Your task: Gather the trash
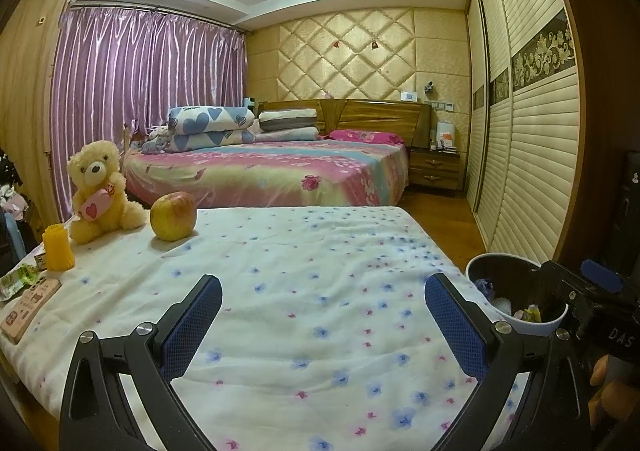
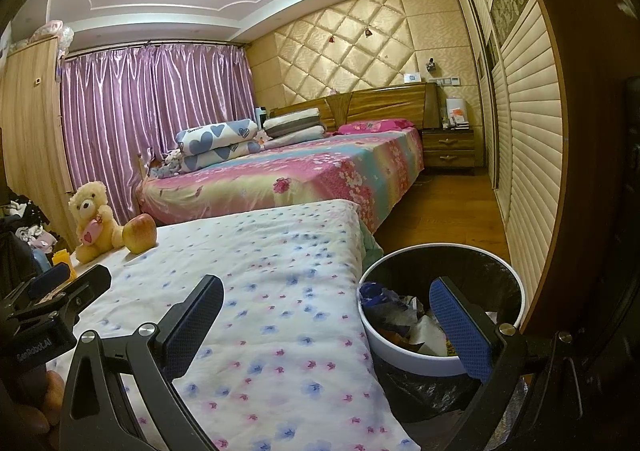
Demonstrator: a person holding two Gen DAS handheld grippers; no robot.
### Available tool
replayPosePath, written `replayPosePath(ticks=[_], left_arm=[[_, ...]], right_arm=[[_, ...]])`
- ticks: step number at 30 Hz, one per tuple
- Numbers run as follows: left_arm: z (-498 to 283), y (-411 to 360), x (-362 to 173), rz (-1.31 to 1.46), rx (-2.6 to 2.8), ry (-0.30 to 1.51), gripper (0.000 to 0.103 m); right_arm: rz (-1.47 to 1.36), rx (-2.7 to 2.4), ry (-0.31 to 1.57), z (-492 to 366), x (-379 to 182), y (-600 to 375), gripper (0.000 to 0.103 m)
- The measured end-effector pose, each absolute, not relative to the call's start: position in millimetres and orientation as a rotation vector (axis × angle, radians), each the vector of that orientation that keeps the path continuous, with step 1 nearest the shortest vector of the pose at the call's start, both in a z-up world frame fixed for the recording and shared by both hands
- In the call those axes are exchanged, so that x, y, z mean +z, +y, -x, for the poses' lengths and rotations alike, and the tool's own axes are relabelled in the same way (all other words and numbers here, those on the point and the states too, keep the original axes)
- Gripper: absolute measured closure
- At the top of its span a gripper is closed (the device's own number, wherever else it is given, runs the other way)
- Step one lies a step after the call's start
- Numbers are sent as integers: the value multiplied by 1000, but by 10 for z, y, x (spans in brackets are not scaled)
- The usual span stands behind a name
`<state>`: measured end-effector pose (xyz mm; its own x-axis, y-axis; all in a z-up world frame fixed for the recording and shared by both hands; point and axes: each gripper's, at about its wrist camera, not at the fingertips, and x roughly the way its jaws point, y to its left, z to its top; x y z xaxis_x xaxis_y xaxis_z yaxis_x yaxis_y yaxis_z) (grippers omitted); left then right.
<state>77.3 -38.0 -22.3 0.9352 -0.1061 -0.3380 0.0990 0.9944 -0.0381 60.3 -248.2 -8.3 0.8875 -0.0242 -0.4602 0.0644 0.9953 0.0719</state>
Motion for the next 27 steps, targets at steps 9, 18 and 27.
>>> replayPosePath(ticks=[9, 18, 27], left_arm=[[-773, -372, -223, 22, -106, 348, 1], [-786, -362, -222, 23, -107, 350, 1], [-784, -361, -222, 23, -109, 350, 1]], right_arm=[[-88, -41, 476, -610, -85, -2448, 0], [-91, -39, 478, -613, -83, -2447, 0], [-90, -40, 477, -611, -81, -2453, 0]])
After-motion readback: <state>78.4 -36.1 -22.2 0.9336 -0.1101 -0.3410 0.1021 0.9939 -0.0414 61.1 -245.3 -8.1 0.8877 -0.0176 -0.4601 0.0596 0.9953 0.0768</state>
